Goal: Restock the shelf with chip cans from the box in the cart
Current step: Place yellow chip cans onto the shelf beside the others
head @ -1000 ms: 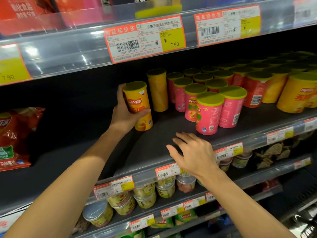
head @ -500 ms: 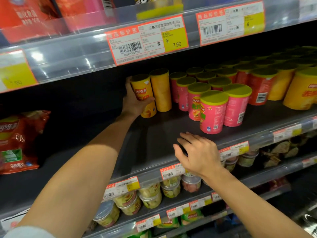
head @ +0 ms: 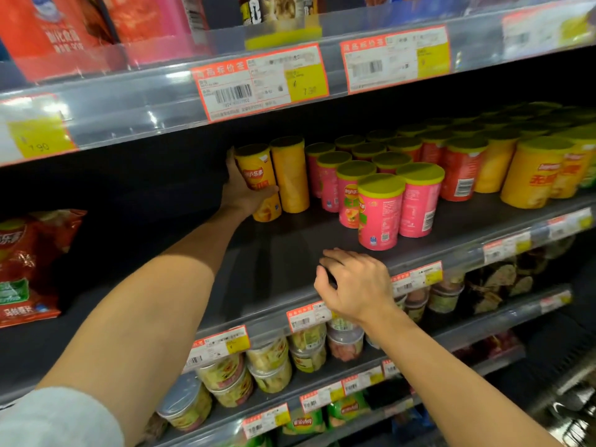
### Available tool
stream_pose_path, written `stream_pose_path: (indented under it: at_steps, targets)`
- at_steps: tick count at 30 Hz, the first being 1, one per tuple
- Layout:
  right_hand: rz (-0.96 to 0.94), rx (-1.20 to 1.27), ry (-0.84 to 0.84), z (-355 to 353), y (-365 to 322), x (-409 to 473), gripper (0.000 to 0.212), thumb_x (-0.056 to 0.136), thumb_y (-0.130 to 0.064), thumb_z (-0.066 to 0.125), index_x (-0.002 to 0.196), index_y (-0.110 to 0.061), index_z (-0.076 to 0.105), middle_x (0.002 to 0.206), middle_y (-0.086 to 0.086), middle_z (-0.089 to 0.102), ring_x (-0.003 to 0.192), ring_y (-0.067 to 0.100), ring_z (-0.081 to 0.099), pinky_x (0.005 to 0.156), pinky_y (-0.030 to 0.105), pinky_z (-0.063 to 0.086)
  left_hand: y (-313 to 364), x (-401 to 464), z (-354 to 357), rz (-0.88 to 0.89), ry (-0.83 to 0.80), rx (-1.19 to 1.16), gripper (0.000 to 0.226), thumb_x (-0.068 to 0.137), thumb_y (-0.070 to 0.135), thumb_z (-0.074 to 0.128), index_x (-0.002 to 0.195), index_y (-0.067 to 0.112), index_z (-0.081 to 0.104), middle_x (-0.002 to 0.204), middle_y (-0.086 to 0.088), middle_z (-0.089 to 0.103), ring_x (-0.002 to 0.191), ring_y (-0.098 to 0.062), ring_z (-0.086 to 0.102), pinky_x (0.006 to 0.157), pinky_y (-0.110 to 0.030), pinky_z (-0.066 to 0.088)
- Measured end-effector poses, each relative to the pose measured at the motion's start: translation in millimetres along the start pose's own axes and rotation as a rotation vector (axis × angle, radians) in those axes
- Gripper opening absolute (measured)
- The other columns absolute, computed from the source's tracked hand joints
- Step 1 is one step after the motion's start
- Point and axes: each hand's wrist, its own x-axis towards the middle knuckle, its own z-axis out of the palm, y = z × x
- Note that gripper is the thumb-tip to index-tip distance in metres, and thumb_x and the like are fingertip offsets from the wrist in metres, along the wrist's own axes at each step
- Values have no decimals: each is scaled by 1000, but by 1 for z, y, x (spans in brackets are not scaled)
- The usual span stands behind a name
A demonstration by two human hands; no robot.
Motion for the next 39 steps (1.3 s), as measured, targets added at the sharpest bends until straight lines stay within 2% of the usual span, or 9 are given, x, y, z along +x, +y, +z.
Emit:
stream_pose_path:
  at_steps: [5,8,11,14,18,21,24,29,39]
  targets:
    - [1,4,-59,-3,2,1,38,82,-34,48,78,-15,80,92,3,77,82,22,74,65,31,57,16,-22,-7,-70,129,-162,118,72,58,77,156,28,0,159,-5,29,143,-21,33,117,-36,28]
    - [-1,-1,-61,-4,2,2,37,83,-31,47,77,-14,79,90,3,77,79,23,74,64,32,57,26,-61,-8,-57,96,-304,100,75,60,74,153,26,21,151,-2,42,137,-17,43,114,-38,36]
    - [-5,-31,-84,-5,0,5,37,84,-28,46,75,-12,78,87,4,76,72,26,71,61,32,56,30,-110,-13,175,-81,118,72,83,58,67,141,24,42,137,-2,51,123,-18,52,105,-32,41]
    - [-8,-72,-128,-8,0,6,36,87,-27,44,74,-10,74,79,6,72,66,29,65,56,34,52,32,-148,-20,398,-206,590,58,93,50,58,141,19,47,149,-6,38,130,-27,46,106,-37,38]
    - [-59,-133,-186,-18,-8,6,35,93,-29,43,92,-10,72,75,9,71,66,32,67,55,37,52,37,-192,-24,524,-254,781,52,91,51,57,130,16,59,150,-11,40,128,-32,47,102,-46,39]
    - [-20,-176,-288,-31,-21,-6,48,97,-39,37,118,-9,68,104,12,73,101,30,68,86,44,52,40,-226,-22,507,-278,885,50,93,45,55,133,15,53,144,-9,45,128,-29,46,98,-44,39]
    - [63,-114,-383,-48,-31,-41,60,97,-44,30,145,-12,48,143,15,54,137,32,46,112,57,33,38,-252,-19,473,-334,928,53,94,40,51,140,15,45,149,-10,39,134,-28,40,104,-43,36]
    - [104,-135,-489,-101,-29,-123,63,98,-45,34,152,-12,37,153,19,40,142,37,37,113,57,31,39,-296,9,509,-397,1032,60,94,36,52,144,5,38,158,-19,23,146,-35,20,115,-49,25]
    - [528,-307,-861,-220,29,-257,71,103,-51,33,159,-17,6,163,14,17,150,31,17,120,46,18,86,-407,139,776,-645,885,42,95,30,46,133,11,47,137,-11,49,129,-29,43,102,-44,36]
